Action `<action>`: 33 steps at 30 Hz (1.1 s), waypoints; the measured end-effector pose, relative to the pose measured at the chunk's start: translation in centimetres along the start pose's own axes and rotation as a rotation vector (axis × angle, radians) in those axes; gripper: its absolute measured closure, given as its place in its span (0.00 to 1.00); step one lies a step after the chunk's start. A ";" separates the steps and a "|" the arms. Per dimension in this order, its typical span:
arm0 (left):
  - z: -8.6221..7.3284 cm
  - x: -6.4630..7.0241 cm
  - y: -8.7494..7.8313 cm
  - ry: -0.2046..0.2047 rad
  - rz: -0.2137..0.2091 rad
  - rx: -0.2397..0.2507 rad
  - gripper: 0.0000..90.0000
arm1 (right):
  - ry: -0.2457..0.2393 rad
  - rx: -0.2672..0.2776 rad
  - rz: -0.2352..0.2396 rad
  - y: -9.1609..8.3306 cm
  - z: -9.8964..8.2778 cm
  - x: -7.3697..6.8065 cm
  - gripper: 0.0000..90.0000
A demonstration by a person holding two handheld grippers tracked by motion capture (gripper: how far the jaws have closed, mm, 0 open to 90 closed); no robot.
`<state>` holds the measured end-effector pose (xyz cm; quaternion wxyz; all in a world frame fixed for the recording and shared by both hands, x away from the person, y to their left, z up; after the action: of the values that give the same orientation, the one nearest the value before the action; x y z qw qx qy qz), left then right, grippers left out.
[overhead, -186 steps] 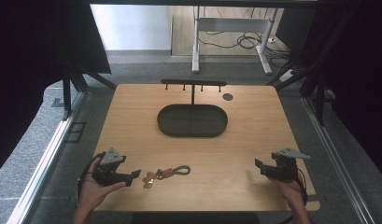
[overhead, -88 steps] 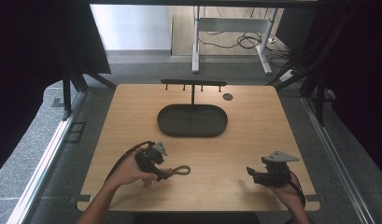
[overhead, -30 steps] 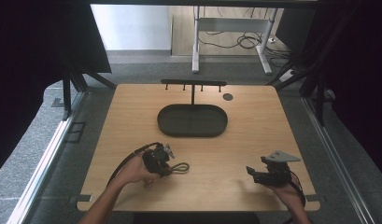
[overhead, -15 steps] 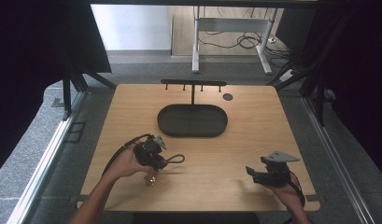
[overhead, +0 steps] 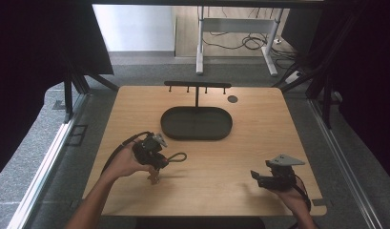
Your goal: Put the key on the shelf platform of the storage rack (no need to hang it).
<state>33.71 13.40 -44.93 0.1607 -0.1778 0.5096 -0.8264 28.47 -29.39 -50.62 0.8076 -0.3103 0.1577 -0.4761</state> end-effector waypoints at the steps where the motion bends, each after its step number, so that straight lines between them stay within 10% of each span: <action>1: 0.1 0.0 -0.2 0.002 0.002 0.007 0.74 | 0.000 0.000 0.000 0.0 0.0 0.0 0.28; 33: 4.1 -2.8 -4.7 -0.009 0.018 0.028 0.74 | -0.010 -0.017 0.005 0.4 -0.1 -0.3 0.28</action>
<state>37.67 13.43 -39.33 0.1729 -0.1746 0.4986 -0.8313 28.55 -29.02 -50.98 0.8068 -0.3192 0.1587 -0.4712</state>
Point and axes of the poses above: each handheld gripper's, and its own axes: y roughly forward along the jaws, z roughly out of its top, x roughly to its right, the point moved 1 cm from there along y, roughly forward along the jaws, and after that the axes turned 4 degrees about -z, right-handed, at the moved point
